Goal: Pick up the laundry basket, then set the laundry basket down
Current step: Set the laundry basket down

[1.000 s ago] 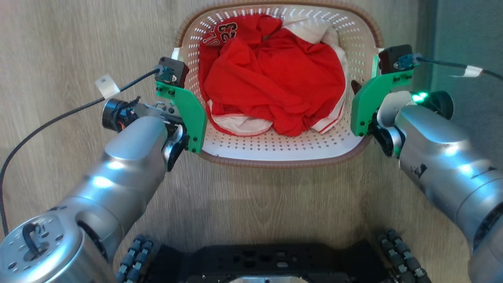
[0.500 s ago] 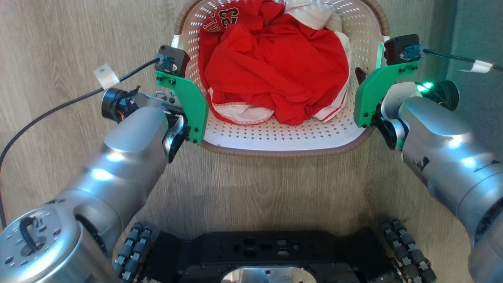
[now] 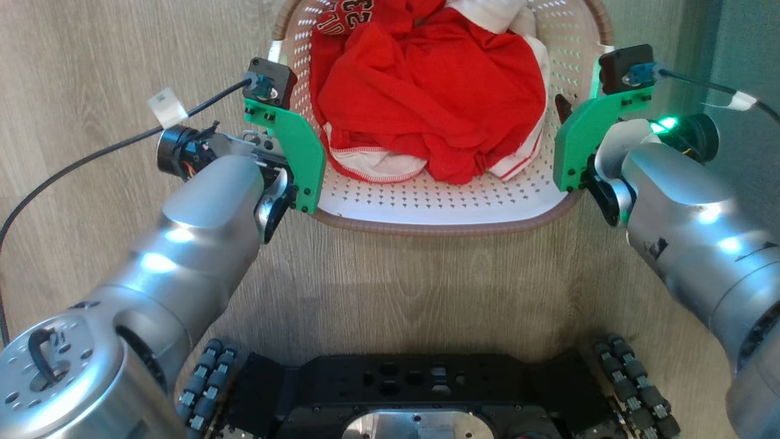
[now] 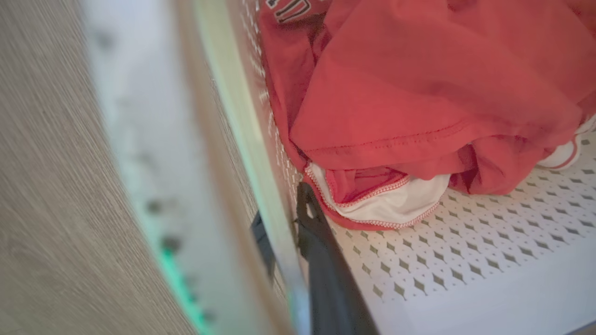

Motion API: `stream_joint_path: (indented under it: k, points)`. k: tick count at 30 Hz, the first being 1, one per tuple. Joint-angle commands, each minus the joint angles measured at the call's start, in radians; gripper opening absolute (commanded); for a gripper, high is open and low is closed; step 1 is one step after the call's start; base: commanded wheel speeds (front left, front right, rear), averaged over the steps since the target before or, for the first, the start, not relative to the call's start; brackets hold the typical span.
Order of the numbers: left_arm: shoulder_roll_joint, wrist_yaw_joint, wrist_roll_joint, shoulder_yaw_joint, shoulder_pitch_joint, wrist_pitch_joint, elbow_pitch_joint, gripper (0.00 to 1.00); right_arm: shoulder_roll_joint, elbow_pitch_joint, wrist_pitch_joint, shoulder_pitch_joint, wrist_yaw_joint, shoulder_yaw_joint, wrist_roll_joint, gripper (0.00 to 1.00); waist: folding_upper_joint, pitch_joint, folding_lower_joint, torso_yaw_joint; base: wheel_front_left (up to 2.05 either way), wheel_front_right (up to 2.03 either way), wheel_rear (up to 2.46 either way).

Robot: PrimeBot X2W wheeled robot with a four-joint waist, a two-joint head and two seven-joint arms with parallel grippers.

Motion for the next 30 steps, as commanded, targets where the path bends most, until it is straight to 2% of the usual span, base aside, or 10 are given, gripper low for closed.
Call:
stream_joint_path:
  k: [1,2,3,10,16,24,30]
  points:
    - [-0.008,0.009,-0.006,0.000,0.000,0.003,-0.027,0.41,0.028,-0.005,-0.024,0.028,0.015,0.019,-0.022,0.79,0.0000,0.000,0.0000,0.002,0.00,0.00,0.00]
    - [-0.008,0.020,-0.016,0.003,0.002,0.005,-0.026,0.95,0.028,0.001,-0.028,0.027,0.015,0.020,-0.024,1.00,0.0000,0.000,0.0000,0.004,0.00,0.00,0.00]
    - [-0.008,0.033,-0.024,0.004,0.002,0.008,-0.024,1.00,0.029,0.007,-0.029,0.027,0.015,0.020,-0.026,1.00,0.0000,0.000,0.0000,0.005,0.00,0.00,0.00]
    - [-0.008,0.067,-0.039,0.002,0.003,0.019,-0.010,1.00,0.033,0.030,-0.033,0.028,0.015,0.022,-0.037,1.00,0.0000,-0.006,0.0000,0.009,0.00,0.00,0.00]
    - [-0.008,0.077,-0.045,0.000,0.020,0.023,0.003,1.00,0.039,0.041,-0.018,0.045,0.015,0.022,-0.023,1.00,0.0000,-0.041,0.0000,0.008,0.00,0.00,0.00]
    - [-0.008,0.068,-0.053,-0.001,0.061,0.020,0.009,1.00,0.042,0.058,0.022,0.087,0.015,0.023,-0.013,1.00,0.0000,-0.143,0.0000,0.010,0.00,0.00,0.00]
    - [-0.008,0.047,-0.037,-0.002,0.111,0.006,0.038,1.00,0.050,0.077,0.025,0.138,0.015,0.019,0.010,1.00,0.0000,-0.272,0.0000,0.004,0.00,0.00,0.00]
